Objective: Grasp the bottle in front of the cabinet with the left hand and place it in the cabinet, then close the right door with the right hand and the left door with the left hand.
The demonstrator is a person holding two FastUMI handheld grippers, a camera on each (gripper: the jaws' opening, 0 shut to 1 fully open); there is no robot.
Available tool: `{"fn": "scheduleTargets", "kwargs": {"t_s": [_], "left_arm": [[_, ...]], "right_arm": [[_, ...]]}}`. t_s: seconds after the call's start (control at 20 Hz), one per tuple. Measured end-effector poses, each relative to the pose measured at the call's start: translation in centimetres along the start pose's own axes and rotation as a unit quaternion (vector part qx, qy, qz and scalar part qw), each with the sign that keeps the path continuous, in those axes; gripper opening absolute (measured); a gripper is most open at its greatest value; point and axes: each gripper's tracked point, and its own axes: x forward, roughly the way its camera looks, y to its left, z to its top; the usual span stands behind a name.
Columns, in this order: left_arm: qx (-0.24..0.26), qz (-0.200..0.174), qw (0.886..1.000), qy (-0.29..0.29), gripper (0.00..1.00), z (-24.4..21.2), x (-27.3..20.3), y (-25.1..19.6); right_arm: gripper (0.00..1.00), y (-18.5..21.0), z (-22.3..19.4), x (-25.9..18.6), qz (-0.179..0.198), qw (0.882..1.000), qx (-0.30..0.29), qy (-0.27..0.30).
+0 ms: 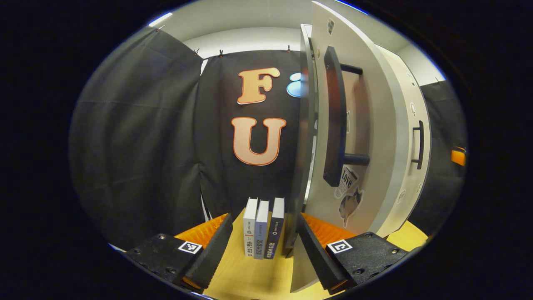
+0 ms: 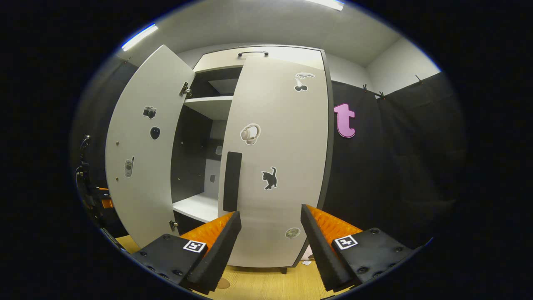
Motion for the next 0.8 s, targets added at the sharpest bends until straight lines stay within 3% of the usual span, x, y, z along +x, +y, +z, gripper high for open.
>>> {"fn": "scheduleTargets", "kwargs": {"t_s": [0.2, 0.45, 0.5, 0.6, 0.8], "left_arm": [[-0.004, -0.016, 1.000, 0.001, 0.91, -0.3, -0.1, -2.8], [0.009, -0.047, 0.999, 0.000, 0.94, -0.3, 0.5, -6.8], [0.010, -0.054, 0.998, 0.001, 0.91, -0.4, 0.7, -7.6], [0.010, -0.066, 0.998, 0.002, 0.94, -0.5, 1.1, -8.9], [0.019, -0.072, 0.997, 0.003, 0.91, -0.6, 2.1, -10.2]], "right_arm": [[0.96, -0.1, -0.2, -0.3, 0.000, 1.000, -0.001, 0.004], [0.96, -0.6, -0.6, -1.2, -0.005, 1.000, -0.003, 0.011], [0.96, -0.8, -0.7, -1.3, -0.007, 1.000, -0.003, 0.013], [0.96, -1.3, -0.9, -1.6, -0.012, 1.000, -0.002, 0.015], [0.96, -2.2, -1.4, -2.1, -0.022, 1.000, -0.003, 0.022]]}}
